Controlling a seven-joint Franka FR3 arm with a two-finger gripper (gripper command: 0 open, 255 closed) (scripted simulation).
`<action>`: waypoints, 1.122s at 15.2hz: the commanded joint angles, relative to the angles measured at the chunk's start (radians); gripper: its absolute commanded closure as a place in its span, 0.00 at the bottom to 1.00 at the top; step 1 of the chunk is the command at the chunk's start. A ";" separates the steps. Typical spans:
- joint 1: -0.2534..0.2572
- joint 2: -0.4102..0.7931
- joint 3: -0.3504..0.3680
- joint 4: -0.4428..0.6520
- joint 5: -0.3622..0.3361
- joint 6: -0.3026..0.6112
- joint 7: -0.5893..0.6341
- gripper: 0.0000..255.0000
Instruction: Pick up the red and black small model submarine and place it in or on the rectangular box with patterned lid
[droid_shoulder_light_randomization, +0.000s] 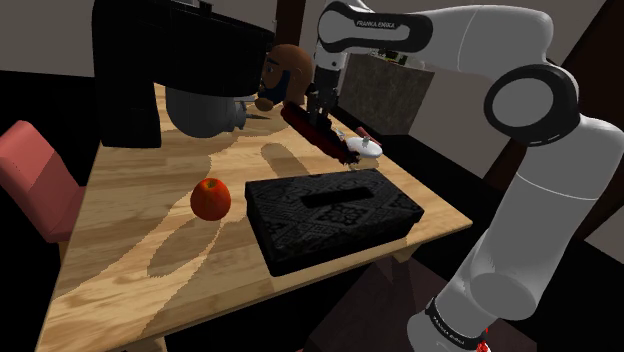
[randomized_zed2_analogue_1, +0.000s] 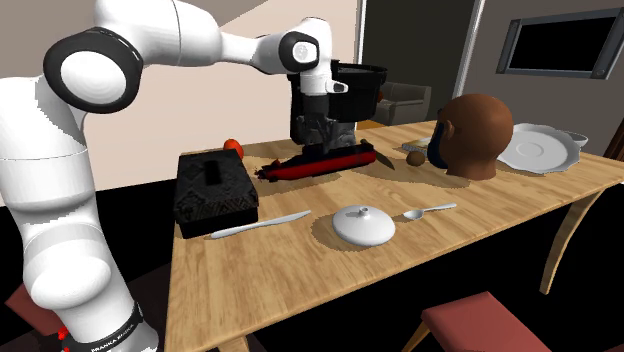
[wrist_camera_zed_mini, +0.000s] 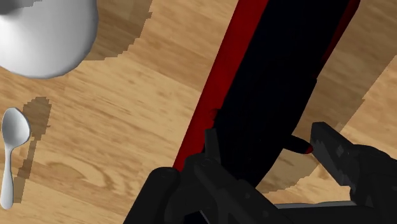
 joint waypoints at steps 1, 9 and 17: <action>0.000 0.006 0.000 0.039 0.001 -0.030 0.000 1.00; -0.002 0.035 -0.001 0.188 0.004 -0.150 -0.005 1.00; -0.008 0.092 -0.002 0.379 0.011 -0.285 -0.012 1.00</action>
